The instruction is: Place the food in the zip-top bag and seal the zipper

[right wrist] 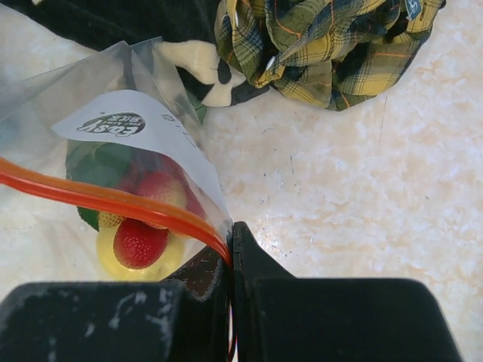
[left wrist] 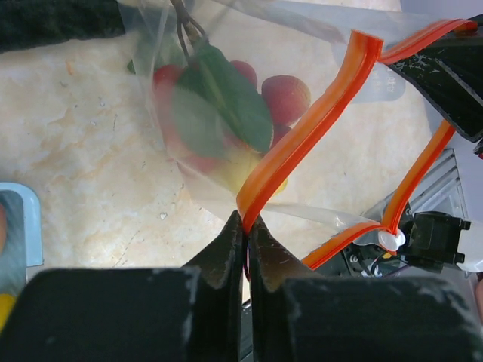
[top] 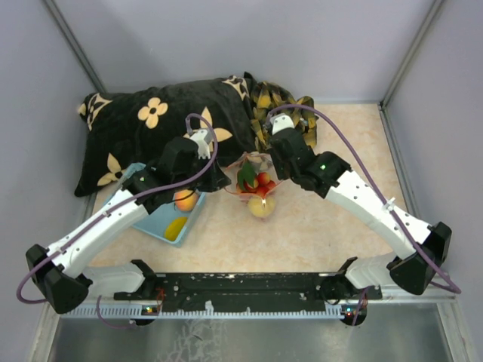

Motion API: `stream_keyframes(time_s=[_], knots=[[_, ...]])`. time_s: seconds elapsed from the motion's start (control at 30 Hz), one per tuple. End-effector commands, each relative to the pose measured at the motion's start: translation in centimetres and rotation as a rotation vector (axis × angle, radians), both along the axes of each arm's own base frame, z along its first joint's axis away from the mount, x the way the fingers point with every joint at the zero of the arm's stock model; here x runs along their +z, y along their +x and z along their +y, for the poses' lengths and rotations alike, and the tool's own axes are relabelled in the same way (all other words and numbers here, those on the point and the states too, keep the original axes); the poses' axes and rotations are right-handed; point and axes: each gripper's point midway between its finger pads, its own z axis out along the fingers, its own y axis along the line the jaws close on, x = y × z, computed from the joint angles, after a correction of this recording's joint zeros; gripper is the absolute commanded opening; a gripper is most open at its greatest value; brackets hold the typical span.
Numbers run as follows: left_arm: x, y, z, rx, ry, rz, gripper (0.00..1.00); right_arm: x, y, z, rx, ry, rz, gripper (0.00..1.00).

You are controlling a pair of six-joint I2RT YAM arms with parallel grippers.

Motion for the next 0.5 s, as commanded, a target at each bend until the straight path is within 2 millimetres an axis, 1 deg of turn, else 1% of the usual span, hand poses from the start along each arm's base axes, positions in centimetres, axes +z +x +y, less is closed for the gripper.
stream_keyframes(time_s=[0.0,0.1,0.13,0.2,0.23,0.3,0.4,0.47], knots=[[0.4,0.7,-0.2,0.012,-0.046,-0.05,0.12,3.0,1.1,0.0,-0.004,0.05,-0.094,0.0],[0.7,0.7,-0.3,0.016,-0.076,-0.066,0.25,3.0,1.3,0.7,0.017,0.06,-0.09,0.0],[1.2,0.9,0.3,0.038,-0.075,-0.079,0.32,3.1,1.4,1.3,0.037,0.076,-0.09,0.0],[1.6,1.1,1.2,0.064,-0.064,-0.092,0.35,3.4,1.5,1.7,0.049,0.092,-0.095,0.0],[1.8,1.2,1.7,0.08,-0.058,-0.099,0.39,3.5,1.5,1.9,0.053,0.098,-0.098,0.0],[1.9,1.5,3.1,0.126,-0.039,-0.104,0.49,3.7,1.6,2.1,0.06,0.106,-0.103,0.0],[1.6,1.7,5.7,0.202,0.001,-0.102,0.58,3.8,1.7,2.3,0.068,0.111,-0.109,0.0],[1.0,1.9,7.6,0.255,0.029,-0.088,0.62,3.7,1.7,2.5,0.076,0.114,-0.109,0.0]])
